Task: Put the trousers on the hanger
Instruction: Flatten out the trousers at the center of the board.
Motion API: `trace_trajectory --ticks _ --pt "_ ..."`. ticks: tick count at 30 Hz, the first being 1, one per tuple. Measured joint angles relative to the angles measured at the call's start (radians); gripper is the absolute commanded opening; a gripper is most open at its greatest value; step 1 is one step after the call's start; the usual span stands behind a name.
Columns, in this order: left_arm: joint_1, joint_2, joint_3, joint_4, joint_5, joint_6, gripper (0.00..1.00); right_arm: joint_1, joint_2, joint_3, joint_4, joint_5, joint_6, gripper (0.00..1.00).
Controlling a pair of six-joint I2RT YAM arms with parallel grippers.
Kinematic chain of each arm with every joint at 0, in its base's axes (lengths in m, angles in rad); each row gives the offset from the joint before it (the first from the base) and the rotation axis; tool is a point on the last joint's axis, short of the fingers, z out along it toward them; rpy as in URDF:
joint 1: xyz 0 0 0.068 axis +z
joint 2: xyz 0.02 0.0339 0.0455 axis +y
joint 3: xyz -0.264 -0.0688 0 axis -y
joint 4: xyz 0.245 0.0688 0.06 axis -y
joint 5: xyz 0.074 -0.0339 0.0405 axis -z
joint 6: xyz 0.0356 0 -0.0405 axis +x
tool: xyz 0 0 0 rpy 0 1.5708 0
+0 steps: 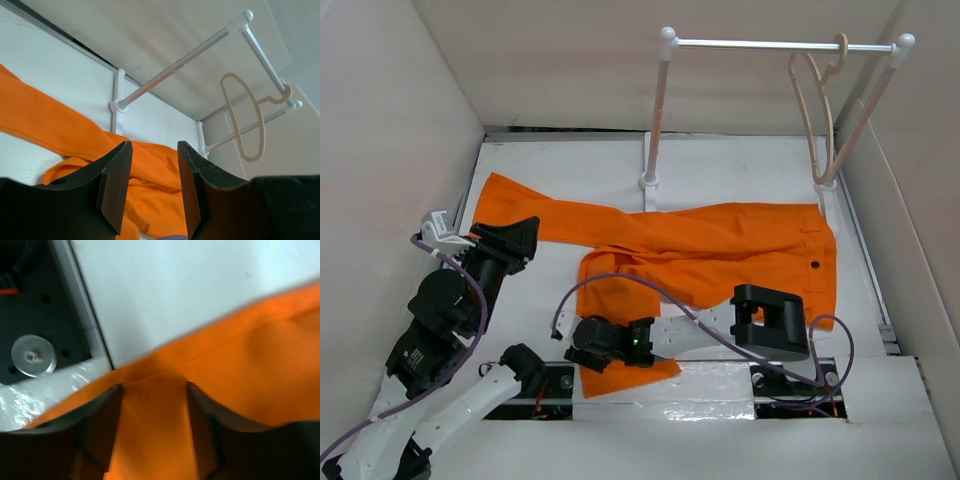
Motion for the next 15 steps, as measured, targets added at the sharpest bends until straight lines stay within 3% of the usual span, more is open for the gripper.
trace_trajectory --ticks 1,5,10,15 --pt "0.000 0.002 0.000 -0.005 0.001 0.006 0.39 0.004 0.018 0.022 -0.001 -0.005 0.006 0.36" --pt "0.000 0.004 0.000 -0.009 0.003 0.027 0.38 0.015 0.094 0.117 0.013 -0.031 0.016 0.00" --pt "0.000 0.003 0.000 -0.008 0.004 0.054 0.38 -0.058 0.145 0.166 0.093 -0.118 0.025 0.00" --pt "0.000 0.006 -0.001 -0.008 0.010 0.069 0.38 -0.242 0.233 0.348 0.152 -0.235 0.070 0.00"
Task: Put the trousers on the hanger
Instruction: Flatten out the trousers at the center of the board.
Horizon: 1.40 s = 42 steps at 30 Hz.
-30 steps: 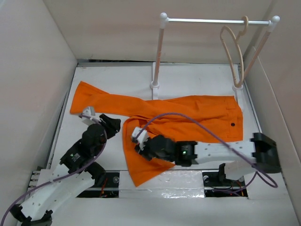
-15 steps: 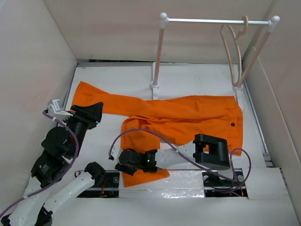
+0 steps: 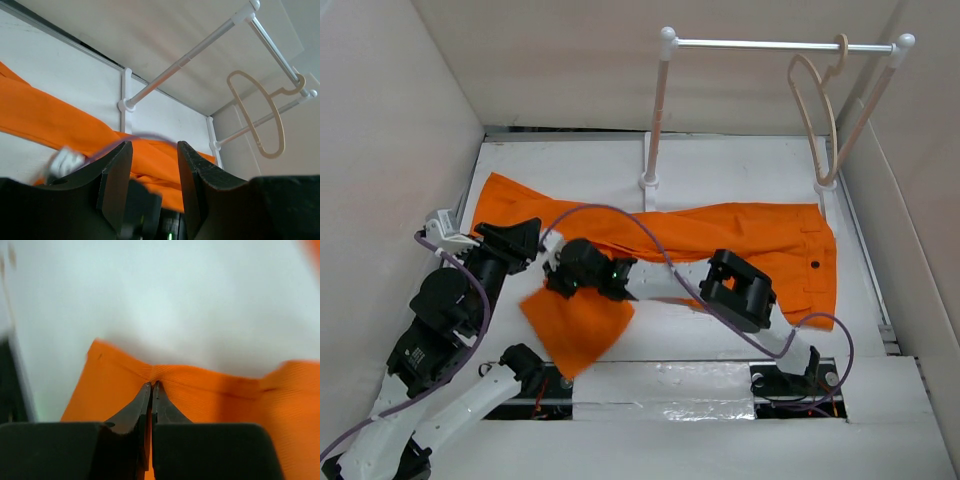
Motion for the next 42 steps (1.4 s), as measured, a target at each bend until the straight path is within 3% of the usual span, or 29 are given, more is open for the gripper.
trace_trajectory --ticks 7,8,9,10,14,18,20,22,24,25,26,29,30,33,35,38,39,40,42 --pt "0.000 0.002 -0.009 -0.005 -0.003 0.005 0.38 -0.196 0.124 0.362 0.151 -0.071 0.204 0.00" --pt "0.000 -0.001 -0.014 -0.010 -0.008 0.004 0.38 -0.212 0.142 0.406 0.177 -0.080 0.245 0.07" --pt "0.000 -0.005 -0.021 -0.015 -0.014 0.003 0.38 -0.224 0.164 0.455 0.196 -0.087 0.283 0.19" --pt "0.000 -0.008 -0.028 -0.021 -0.019 -0.003 0.38 -0.232 0.187 0.504 0.204 -0.093 0.319 0.45" --pt "0.000 -0.027 -0.085 -0.039 -0.042 -0.041 0.39 -0.246 0.252 0.661 0.122 -0.122 0.353 0.79" --pt "0.000 -0.038 -0.191 -0.048 -0.061 -0.107 0.44 -0.256 0.140 0.477 0.075 -0.122 0.312 0.80" --pt "0.000 -0.042 -0.255 -0.048 -0.072 -0.143 0.45 -0.268 0.037 0.320 0.049 -0.120 0.282 0.79" --pt "0.000 -0.032 -0.302 -0.053 -0.089 -0.182 0.45 -0.289 -0.072 0.182 0.030 -0.103 0.243 0.71" --pt "0.000 -0.005 -0.329 -0.053 -0.109 -0.221 0.41 -0.319 -0.217 0.027 0.014 -0.074 0.201 0.49" --pt "0.000 0.015 -0.337 -0.051 -0.119 -0.240 0.40 -0.332 -0.293 -0.042 0.016 -0.057 0.180 0.32" --pt "0.000 0.032 -0.344 -0.047 -0.128 -0.254 0.39 -0.348 -0.367 -0.106 0.029 -0.038 0.162 0.00" --pt "0.010 0.090 -0.363 -0.016 -0.160 -0.283 0.27 -0.383 -0.633 -0.328 0.078 0.021 0.124 0.00" --pt "0.019 0.116 -0.364 -0.006 -0.164 -0.286 0.17 -0.383 -0.718 -0.398 0.098 0.037 0.109 0.00" --pt "0.098 0.219 -0.356 0.049 -0.150 -0.278 0.00 -0.327 -0.932 -0.580 0.142 0.077 0.063 0.00" --pt "0.217 0.324 -0.328 0.093 -0.097 -0.252 0.00 -0.275 -1.030 -0.686 0.164 0.087 0.038 0.02" --pt "0.494 0.512 -0.255 0.178 0.065 -0.196 0.03 -0.227 -1.120 -0.812 0.157 0.094 0.006 0.03" --pt "0.583 0.578 -0.232 0.206 0.123 -0.178 0.17 -0.218 -1.148 -0.850 0.149 0.103 -0.002 0.04" --pt "0.660 0.635 -0.215 0.230 0.177 -0.157 0.25 -0.212 -1.177 -0.888 0.144 0.115 -0.009 0.04" --pt "0.773 0.713 -0.197 0.264 0.255 -0.117 0.33 -0.201 -1.240 -0.953 0.135 0.135 -0.016 0.06"
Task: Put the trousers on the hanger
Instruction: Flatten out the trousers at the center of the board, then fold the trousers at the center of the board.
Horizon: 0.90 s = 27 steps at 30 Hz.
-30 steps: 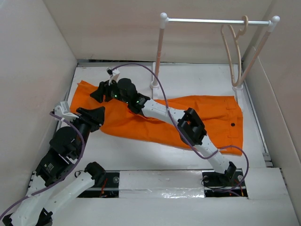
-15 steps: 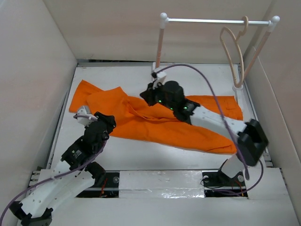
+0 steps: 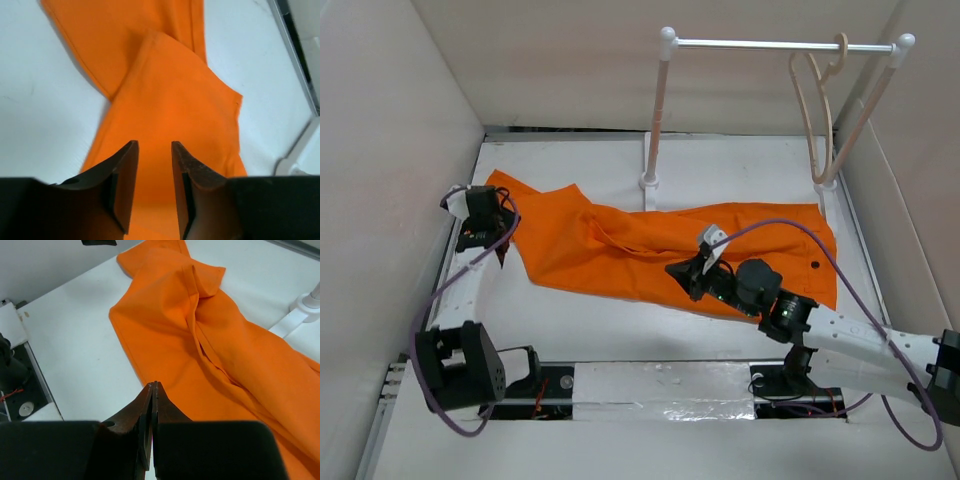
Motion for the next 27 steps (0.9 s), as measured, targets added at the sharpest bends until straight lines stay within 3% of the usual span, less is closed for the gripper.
trace_trajectory --ticks 3,9,17,21,27 --pt "0.090 0.113 0.060 0.006 0.092 0.060 0.31 0.010 -0.077 -0.056 -0.002 0.018 -0.011 0.11" --pt "0.121 0.322 0.140 0.069 0.189 0.163 0.33 0.015 -0.147 -0.084 0.000 0.047 -0.029 0.17" --pt "0.159 0.456 0.177 0.110 0.199 0.192 0.34 0.015 -0.159 -0.129 -0.006 0.054 -0.039 0.21" --pt "0.176 0.507 0.182 0.149 0.206 0.198 0.47 0.015 -0.159 -0.135 -0.006 0.054 -0.043 0.23" --pt "0.179 0.589 0.208 0.222 0.253 0.214 0.47 0.015 -0.142 -0.134 -0.004 0.034 -0.057 0.24"
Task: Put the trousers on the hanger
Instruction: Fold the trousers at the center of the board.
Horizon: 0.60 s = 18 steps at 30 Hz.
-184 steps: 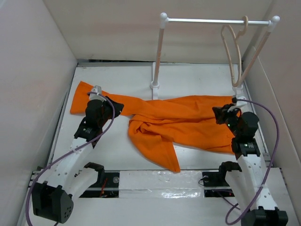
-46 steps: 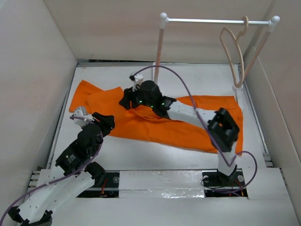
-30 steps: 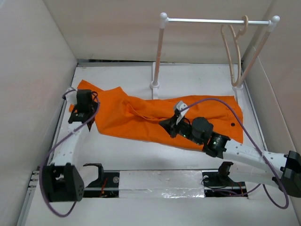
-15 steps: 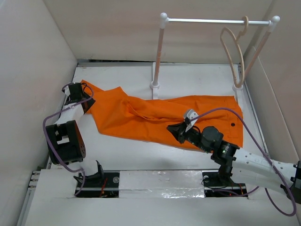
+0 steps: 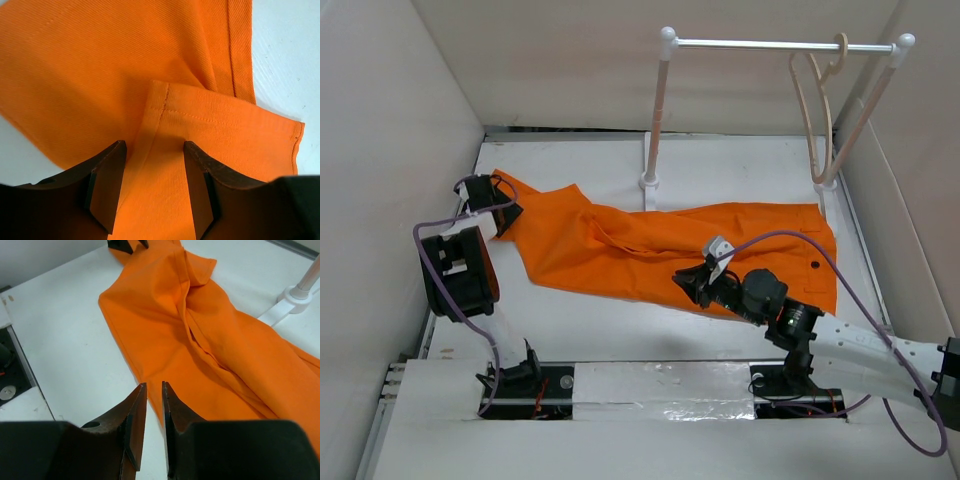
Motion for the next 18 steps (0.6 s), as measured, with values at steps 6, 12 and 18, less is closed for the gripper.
trace_trajectory --ticks 6,12,18 --pt "0.000 0.049 0.028 0.039 0.019 0.008 0.36 0.004 0.084 0.002 0.004 -0.023 -0.004 0.25" --pt "0.000 0.055 0.029 0.088 0.019 0.006 0.12 0.023 0.164 0.013 0.031 -0.034 -0.003 0.25" --pt "-0.002 0.050 0.029 0.101 0.018 0.004 0.00 0.033 0.202 0.027 0.043 -0.024 0.011 0.41"
